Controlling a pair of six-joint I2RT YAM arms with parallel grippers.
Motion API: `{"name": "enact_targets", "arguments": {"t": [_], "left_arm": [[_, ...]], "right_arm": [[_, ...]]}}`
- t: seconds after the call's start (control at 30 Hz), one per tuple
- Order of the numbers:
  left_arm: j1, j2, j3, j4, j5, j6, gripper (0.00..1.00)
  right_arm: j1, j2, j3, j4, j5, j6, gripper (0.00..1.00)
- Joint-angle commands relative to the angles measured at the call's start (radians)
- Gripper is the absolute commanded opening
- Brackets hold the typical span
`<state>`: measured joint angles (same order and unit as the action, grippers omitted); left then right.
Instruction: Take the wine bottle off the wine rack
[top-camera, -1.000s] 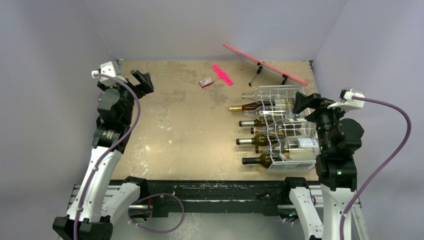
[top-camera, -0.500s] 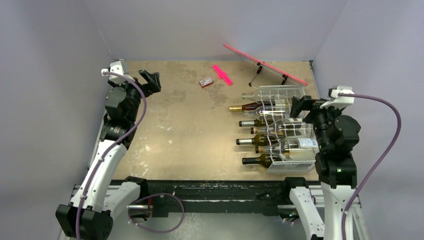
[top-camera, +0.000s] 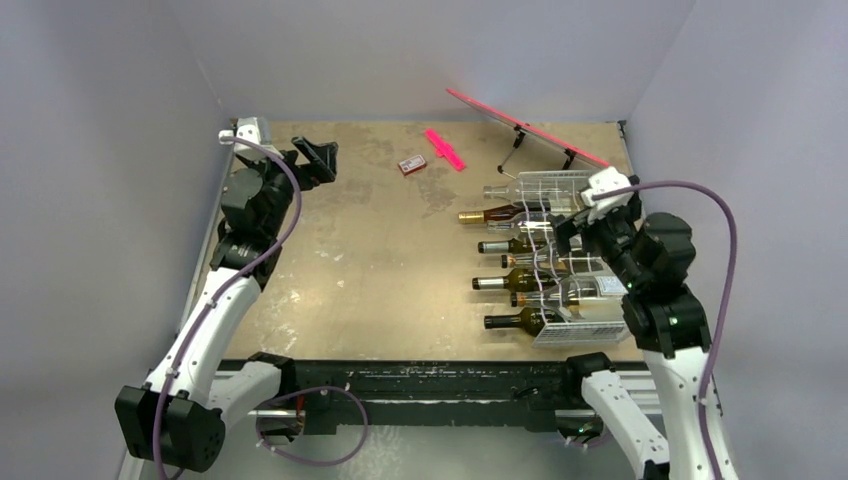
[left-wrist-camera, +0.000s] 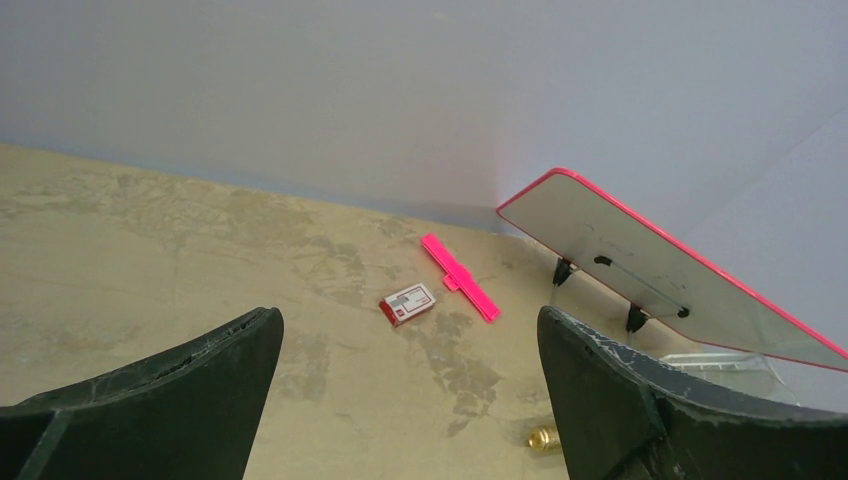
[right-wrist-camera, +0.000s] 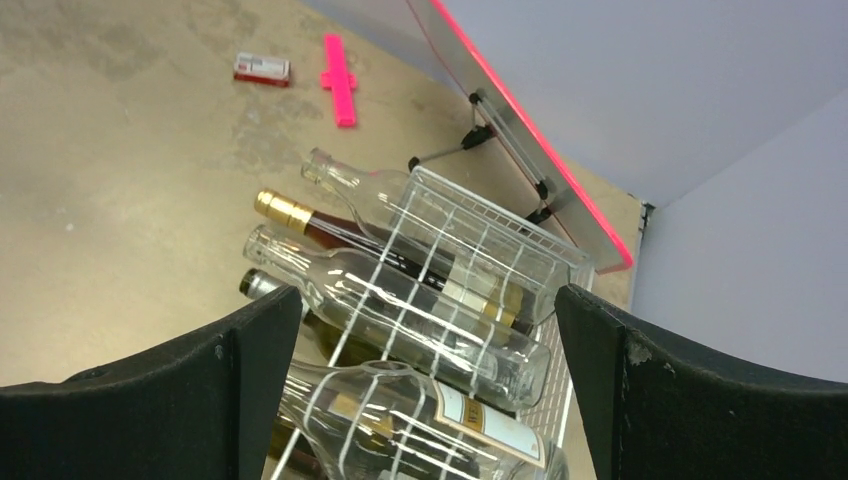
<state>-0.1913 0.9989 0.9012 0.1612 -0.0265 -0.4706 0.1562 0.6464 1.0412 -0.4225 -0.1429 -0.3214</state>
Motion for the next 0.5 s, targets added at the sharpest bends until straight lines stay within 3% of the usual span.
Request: {"name": "enact_targets", "arguments": {"t": [0.0, 0.13, 0.3, 0.47], "left_arm": [[-0.005, 0.010, 0.000, 0.083, 0.046, -0.030, 0.97], [-0.005, 0.020, -0.001, 0.092, 0.060, -0.042, 0.96], [-0.005, 0.050, 0.004, 0.089, 0.071, -0.058, 0.94], [-0.006, 0.073, -0.002, 0.084, 0.051, -0.055, 0.93]], "right_arm": [[0.009, 0.116, 0.041, -0.009, -0.003, -0.137, 1.00], [0.010, 0.201, 0.081, 0.018, 0.078, -0.171, 0.98], [0.014, 0.304, 0.144, -0.002, 0.017, -0.235, 0.96], [0.058, 0.376, 0.132, 0.088, -0.037, -0.332, 0.94]]}}
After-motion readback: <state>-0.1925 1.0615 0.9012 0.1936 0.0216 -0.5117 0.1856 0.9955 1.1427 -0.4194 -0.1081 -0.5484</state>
